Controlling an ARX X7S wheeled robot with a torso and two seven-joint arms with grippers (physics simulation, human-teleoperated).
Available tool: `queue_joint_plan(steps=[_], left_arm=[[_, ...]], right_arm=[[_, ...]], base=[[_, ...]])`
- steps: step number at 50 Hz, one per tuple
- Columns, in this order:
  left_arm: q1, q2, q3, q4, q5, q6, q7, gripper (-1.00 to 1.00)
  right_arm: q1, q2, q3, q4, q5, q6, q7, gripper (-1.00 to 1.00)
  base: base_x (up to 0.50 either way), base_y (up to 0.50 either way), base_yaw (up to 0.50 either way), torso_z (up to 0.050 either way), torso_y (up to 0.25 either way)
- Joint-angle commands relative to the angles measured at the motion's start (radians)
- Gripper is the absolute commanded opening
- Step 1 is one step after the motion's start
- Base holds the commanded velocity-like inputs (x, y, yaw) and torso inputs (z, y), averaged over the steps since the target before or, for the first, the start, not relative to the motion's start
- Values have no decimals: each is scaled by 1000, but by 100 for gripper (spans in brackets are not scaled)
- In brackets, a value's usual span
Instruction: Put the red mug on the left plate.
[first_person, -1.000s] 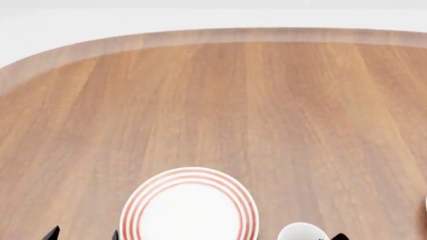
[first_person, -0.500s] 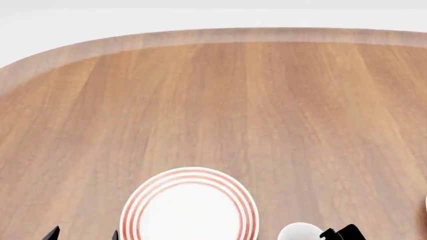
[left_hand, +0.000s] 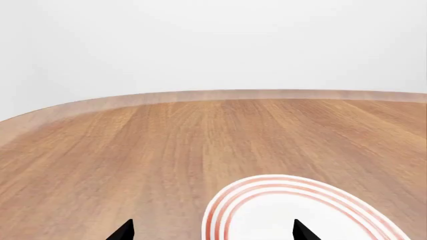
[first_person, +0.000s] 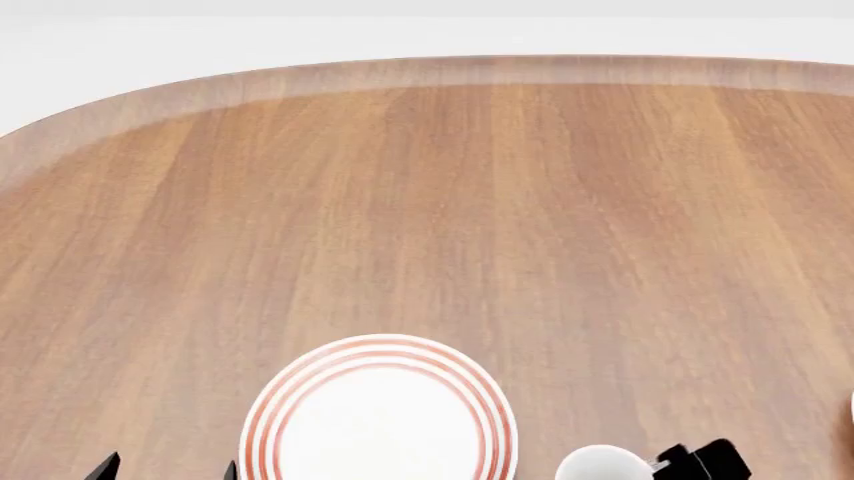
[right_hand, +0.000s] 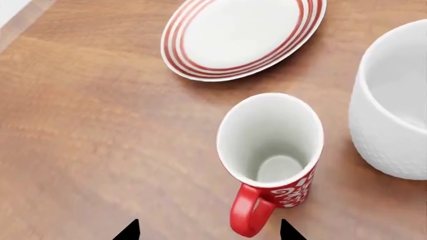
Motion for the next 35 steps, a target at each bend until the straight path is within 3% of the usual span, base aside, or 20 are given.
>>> queue_joint_plan(steps=[1,35], left_arm=[[3,-6,6,7,-2,-2,-7,100],[-2,-16,21,6,-13,-1,-20,100]], right_arm=[[18,10,19,28,25,-10,11,100],[55,18,55,163,55,-62,1,100]], base=[[0,0,0,0,0],[0,0,0,0,0]])
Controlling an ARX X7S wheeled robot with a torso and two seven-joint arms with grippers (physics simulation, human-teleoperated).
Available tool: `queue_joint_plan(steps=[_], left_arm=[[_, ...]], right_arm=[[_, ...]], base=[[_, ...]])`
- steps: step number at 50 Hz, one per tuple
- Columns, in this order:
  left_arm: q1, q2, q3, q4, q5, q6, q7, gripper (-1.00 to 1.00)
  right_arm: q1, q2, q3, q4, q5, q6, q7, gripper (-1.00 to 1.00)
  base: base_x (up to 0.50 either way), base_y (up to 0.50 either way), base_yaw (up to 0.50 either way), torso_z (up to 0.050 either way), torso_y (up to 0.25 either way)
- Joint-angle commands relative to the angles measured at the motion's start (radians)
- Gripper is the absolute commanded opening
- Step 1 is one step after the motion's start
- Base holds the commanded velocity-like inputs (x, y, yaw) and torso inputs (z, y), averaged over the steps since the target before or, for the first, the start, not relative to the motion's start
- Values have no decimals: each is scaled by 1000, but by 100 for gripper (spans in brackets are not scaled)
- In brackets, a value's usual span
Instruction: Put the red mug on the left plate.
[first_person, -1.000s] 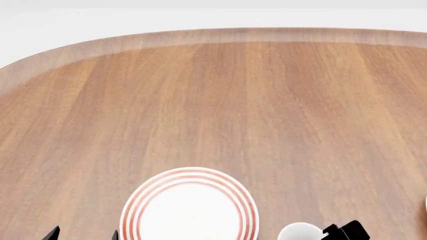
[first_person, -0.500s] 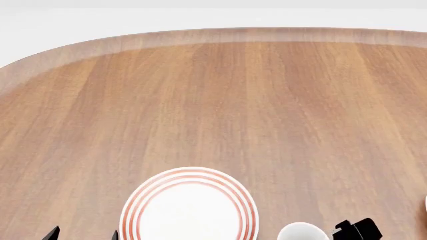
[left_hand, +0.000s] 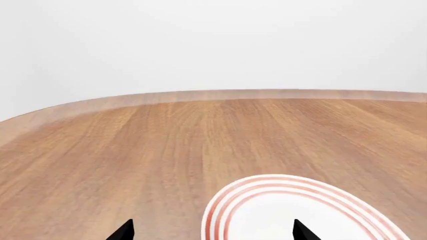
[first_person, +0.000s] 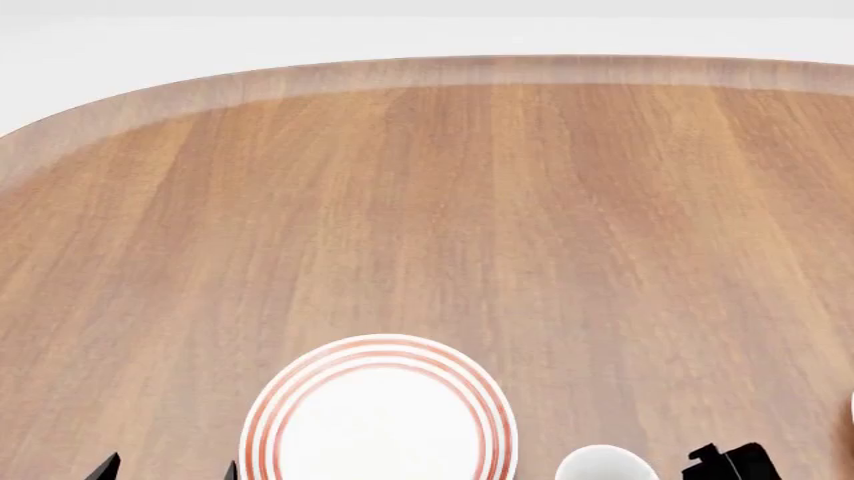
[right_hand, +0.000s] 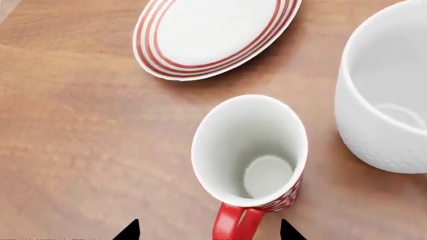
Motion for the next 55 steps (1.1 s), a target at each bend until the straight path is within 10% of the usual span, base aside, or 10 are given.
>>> queue_joint_plan(steps=[1,55], left_arm=[[-3,-3,5,-4,-4,3,-3,100],[-14,-17,25,-18,-21,14,-17,100]], right_arm=[[8,-5,5,58,6,-23,-12,100],[66,0,-55,275,-48,-112,-71,100]], base=[[0,0,0,0,0],[0,0,0,0,0]])
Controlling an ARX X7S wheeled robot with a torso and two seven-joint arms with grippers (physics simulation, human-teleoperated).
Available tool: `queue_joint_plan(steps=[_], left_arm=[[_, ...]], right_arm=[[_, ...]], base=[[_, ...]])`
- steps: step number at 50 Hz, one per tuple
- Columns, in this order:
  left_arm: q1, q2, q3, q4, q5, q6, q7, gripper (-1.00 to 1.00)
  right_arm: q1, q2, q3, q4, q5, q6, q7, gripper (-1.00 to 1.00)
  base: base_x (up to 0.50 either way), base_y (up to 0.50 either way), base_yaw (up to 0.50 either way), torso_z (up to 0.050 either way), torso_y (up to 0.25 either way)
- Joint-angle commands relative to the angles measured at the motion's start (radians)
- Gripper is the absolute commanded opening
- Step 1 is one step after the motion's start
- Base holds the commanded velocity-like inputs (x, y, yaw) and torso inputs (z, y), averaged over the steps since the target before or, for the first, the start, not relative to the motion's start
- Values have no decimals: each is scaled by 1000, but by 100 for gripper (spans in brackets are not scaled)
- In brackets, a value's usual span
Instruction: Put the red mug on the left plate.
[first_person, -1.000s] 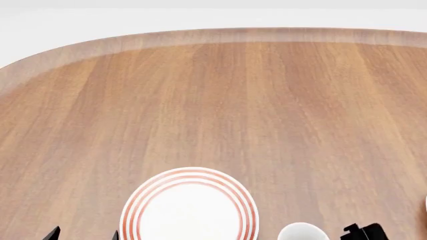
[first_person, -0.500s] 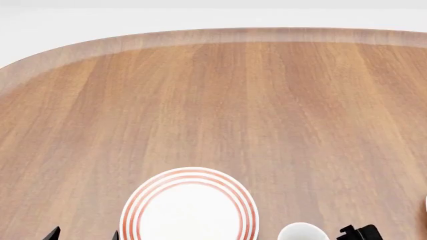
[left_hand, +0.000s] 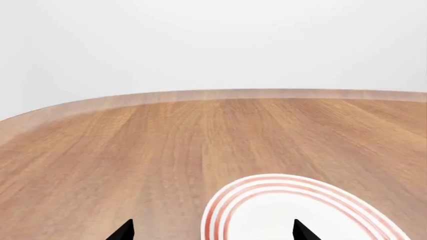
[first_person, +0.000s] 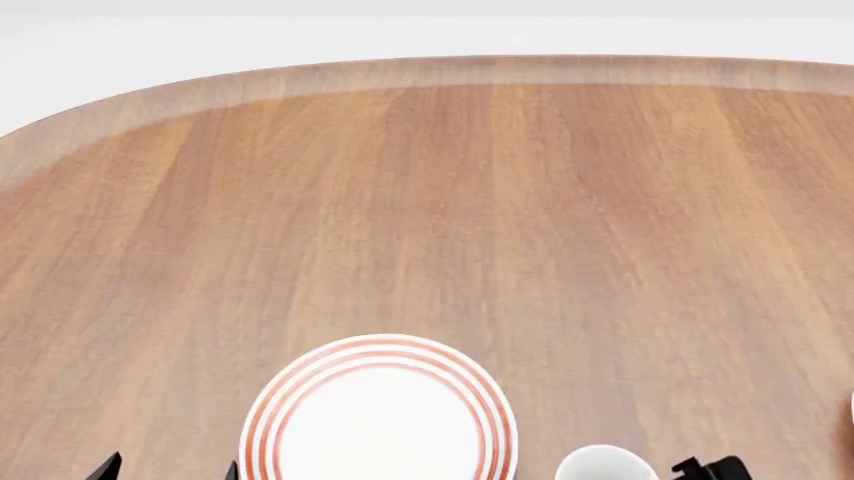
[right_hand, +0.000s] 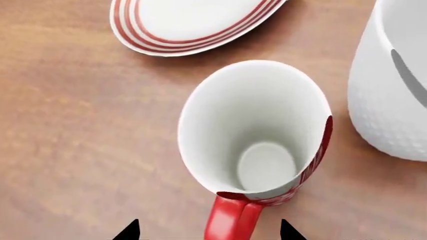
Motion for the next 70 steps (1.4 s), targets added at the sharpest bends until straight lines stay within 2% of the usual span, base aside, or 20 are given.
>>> queue_joint_plan(steps=[1,12,13,31,58,70], left_arm=[[-4,-3,4,0,-5,-2,-3,100],[-3,-6,7,1,-9,-1,-7,100],[-3,-7,8,2,-9,-1,-8,100],[-5,-12,16,1,-15,1,-14,100],[-4,-19,27,-3,-19,12,-22,100],[-11,-22,30,-6,-27,10,-23,100]], right_arm=[[4,-1,-8,42,-5,-19,-15,100],[-4,-2,-8,37,12,-26,-28,100],[-5,-2,-7,34,14,-29,-30,-100],[-58,4,-16,-88,43,-10,9,-100],[-129,27,-49,-549,209,118,139,-100],[-131,51,-117,-709,217,155,146,-100]], base=[[0,0,0,0,0],[0,0,0,0,0],[0,0,0,0,0],[0,0,0,0,0],[0,0,0,0,1],[0,0,0,0,0]])
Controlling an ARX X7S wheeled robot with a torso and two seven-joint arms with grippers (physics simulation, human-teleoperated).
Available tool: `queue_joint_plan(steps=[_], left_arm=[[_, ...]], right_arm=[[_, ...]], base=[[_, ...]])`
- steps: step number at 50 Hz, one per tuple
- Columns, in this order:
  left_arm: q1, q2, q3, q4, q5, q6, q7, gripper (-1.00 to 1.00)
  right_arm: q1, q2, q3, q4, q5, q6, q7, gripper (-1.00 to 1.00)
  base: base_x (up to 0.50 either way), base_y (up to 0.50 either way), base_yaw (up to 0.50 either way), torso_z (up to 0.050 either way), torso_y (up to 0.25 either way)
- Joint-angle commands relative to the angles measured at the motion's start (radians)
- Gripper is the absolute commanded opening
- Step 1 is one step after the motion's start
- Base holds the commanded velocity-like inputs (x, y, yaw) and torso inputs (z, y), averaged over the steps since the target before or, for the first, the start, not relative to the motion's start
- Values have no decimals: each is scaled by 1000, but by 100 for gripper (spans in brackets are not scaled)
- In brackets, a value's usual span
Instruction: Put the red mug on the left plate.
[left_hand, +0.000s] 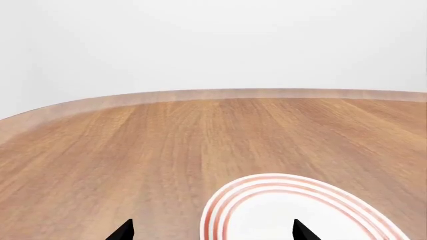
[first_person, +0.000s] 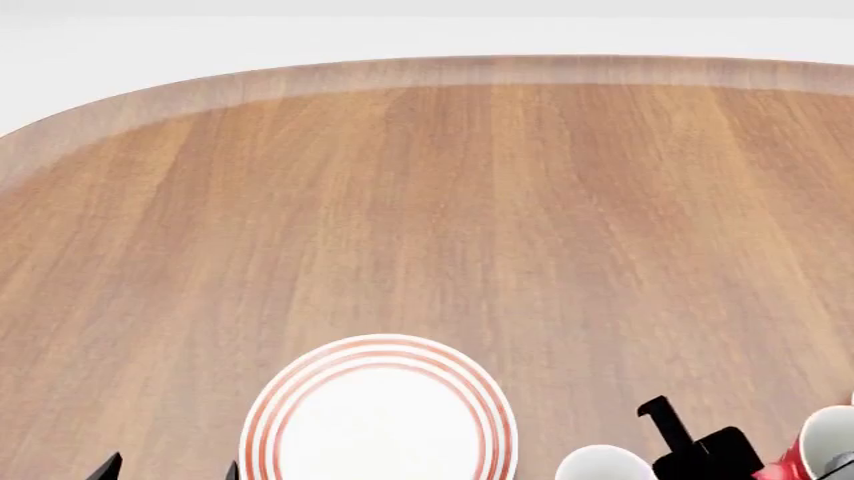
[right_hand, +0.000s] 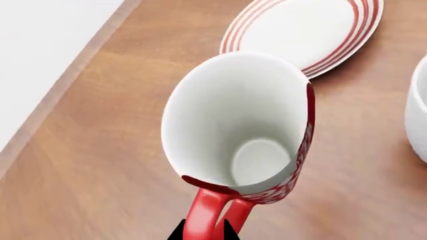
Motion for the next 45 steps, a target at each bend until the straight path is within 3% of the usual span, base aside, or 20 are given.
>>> queue_joint_plan(steps=[1,24,45], left_arm=[[-5,-3,3,-6,-6,3,0,100],[-4,-10,11,2,-12,0,-10,100],[-6,-14,20,2,-14,3,-17,100]], right_arm=[[-1,21,-48,-150,21,39,6,-100],[17,88,-212,-334,-24,36,-233,-100],[38,175,-491,-374,-179,107,-473,-100]], base=[[0,0,0,0,0],[0,0,0,0,0],[0,0,0,0,0]])
